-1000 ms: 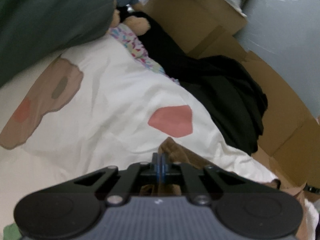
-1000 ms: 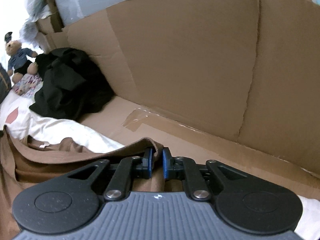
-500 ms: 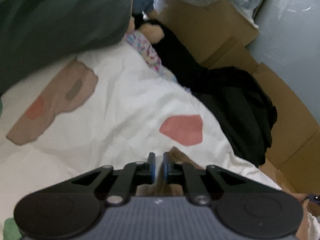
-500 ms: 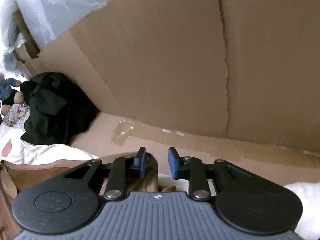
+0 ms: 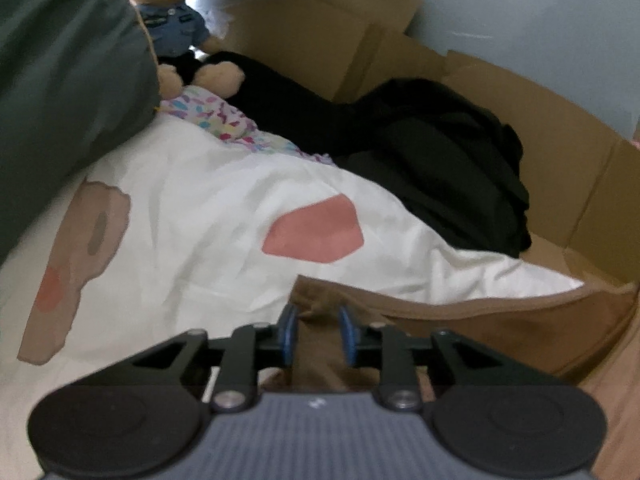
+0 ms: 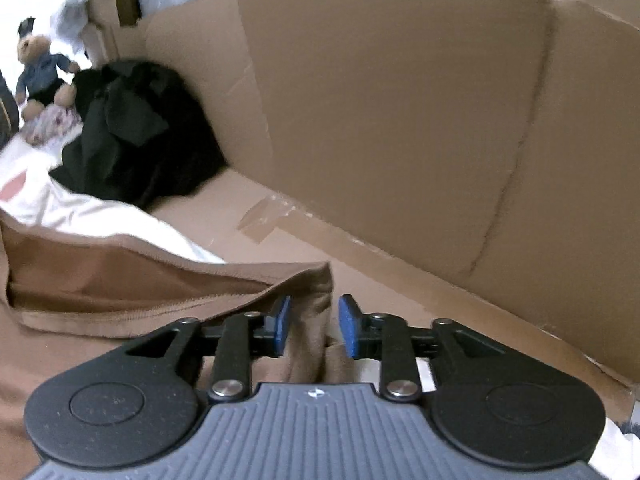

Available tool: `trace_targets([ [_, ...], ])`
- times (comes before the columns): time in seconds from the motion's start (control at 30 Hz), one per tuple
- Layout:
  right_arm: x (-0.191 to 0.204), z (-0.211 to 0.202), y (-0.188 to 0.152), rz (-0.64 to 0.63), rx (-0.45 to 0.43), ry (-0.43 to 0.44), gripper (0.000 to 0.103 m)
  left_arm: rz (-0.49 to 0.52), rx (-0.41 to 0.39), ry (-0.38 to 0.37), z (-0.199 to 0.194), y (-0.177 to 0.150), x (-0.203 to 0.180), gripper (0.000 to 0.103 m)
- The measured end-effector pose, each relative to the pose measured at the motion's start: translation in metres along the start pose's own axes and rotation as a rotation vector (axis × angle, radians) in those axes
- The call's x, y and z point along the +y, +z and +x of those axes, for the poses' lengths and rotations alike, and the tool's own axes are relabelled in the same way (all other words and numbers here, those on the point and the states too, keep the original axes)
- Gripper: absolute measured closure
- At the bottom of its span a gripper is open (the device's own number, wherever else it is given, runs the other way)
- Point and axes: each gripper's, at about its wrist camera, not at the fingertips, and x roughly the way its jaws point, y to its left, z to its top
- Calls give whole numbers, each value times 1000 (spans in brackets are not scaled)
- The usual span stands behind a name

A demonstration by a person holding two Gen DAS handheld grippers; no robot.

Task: Fold clothes

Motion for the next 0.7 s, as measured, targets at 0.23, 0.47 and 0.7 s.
trace_targets([
  [0.23, 13, 17, 1, -31, 25, -22, 67, 47, 11, 33, 8, -2, -4, 91],
  [0.47, 13, 23, 1, -28, 38, 4, 99, -76, -11, 6, 1, 1, 14, 100],
  [0.7, 0, 2, 8, 11, -35, -27, 100, -241, -51, -8, -10, 8, 36, 100],
])
